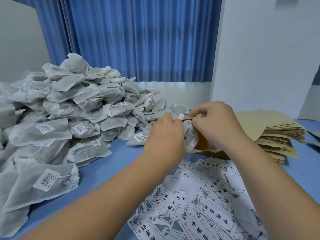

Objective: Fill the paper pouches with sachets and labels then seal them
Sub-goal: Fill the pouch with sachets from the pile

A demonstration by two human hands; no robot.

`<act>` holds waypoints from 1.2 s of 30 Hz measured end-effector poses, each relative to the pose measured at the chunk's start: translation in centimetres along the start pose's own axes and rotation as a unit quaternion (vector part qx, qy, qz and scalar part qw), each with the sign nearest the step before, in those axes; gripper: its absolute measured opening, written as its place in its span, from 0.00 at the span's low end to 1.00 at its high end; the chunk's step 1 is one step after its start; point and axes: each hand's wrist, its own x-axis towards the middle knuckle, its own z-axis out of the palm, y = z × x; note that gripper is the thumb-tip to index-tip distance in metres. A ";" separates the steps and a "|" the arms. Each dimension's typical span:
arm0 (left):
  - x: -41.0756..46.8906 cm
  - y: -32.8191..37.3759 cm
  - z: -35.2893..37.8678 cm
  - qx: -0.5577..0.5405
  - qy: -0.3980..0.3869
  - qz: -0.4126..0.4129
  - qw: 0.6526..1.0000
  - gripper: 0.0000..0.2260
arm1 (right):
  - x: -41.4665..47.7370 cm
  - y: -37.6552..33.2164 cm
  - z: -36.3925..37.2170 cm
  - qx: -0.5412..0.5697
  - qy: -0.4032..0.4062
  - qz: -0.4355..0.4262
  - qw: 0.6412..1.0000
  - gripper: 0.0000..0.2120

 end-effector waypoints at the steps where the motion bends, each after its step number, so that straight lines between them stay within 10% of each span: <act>1: 0.4 0.4 -0.1 0.013 -0.012 -0.028 0.999 0.09 | 0.0 0.0 0.0 -0.001 0.000 0.000 1.000 0.12; 6: 1.6 0.9 -0.4 0.029 -0.009 -0.122 0.992 0.14 | 0.2 0.1 -0.4 0.018 0.020 0.012 1.000 0.11; 10: 0.9 1.5 0.3 0.103 -0.004 -0.038 0.994 0.14 | 0.1 0.0 -0.6 0.017 0.021 0.014 1.000 0.12; 15: 0.8 1.6 0.5 -0.233 -0.179 -0.070 0.953 0.25 | 0.2 0.2 -0.6 0.017 0.014 0.022 1.000 0.11; 19: 0.7 0.7 0.3 -0.415 -0.056 -0.122 0.900 0.24 | 0.4 0.4 -1.0 0.045 0.029 0.030 0.998 0.11; 25: 1.2 0.5 1.6 -0.098 0.063 -0.090 0.989 0.11 | 0.0 -0.6 -0.8 0.097 0.006 0.008 0.995 0.13; 36: -0.7 -1.5 -0.3 -0.323 -0.032 -0.047 0.945 0.12 | -1.0 -1.2 0.9 0.010 -0.016 -0.028 0.999 0.12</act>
